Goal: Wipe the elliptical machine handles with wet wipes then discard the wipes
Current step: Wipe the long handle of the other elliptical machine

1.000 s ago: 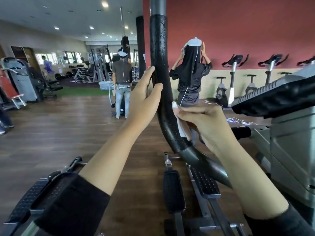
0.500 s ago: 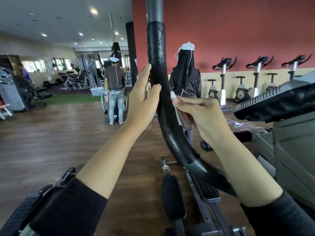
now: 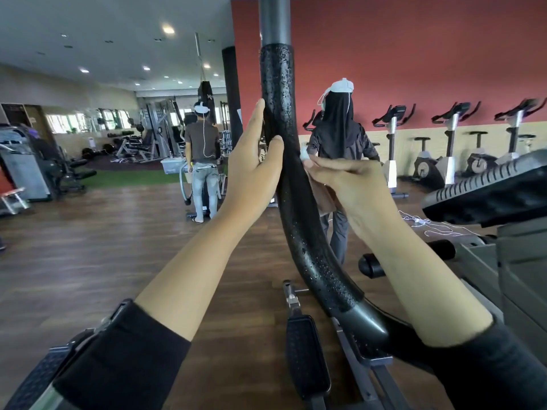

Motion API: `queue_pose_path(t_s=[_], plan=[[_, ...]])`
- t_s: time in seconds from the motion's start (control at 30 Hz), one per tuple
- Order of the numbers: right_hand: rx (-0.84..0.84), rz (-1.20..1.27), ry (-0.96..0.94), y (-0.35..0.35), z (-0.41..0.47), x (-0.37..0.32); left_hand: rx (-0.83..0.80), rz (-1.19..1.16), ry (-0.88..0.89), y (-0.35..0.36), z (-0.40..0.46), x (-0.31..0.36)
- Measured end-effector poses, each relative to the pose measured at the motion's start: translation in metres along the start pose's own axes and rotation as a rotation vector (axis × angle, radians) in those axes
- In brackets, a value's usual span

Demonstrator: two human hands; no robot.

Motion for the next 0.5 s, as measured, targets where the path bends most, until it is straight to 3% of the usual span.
queue_pose_path(t_s=[0.2,0.5], plan=[[0.056,0.004,-0.046,0.016,0.026,-0.028,0.005,0.029,0.018,0.001,0.013,0.002],[-0.028,0.041,-0.034,0.011,0.024,-0.019,0.009,0.047,0.084,-0.003,0.024,0.009]])
Point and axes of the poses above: each hand's wrist, its own z-axis towards the middle knuckle, its own y-axis out of the palm, x = y × z, the point moved 8 cm from there along z, towards the middle knuckle, and after that the axes turned 14 degrees about y, right-handed, at the moved point
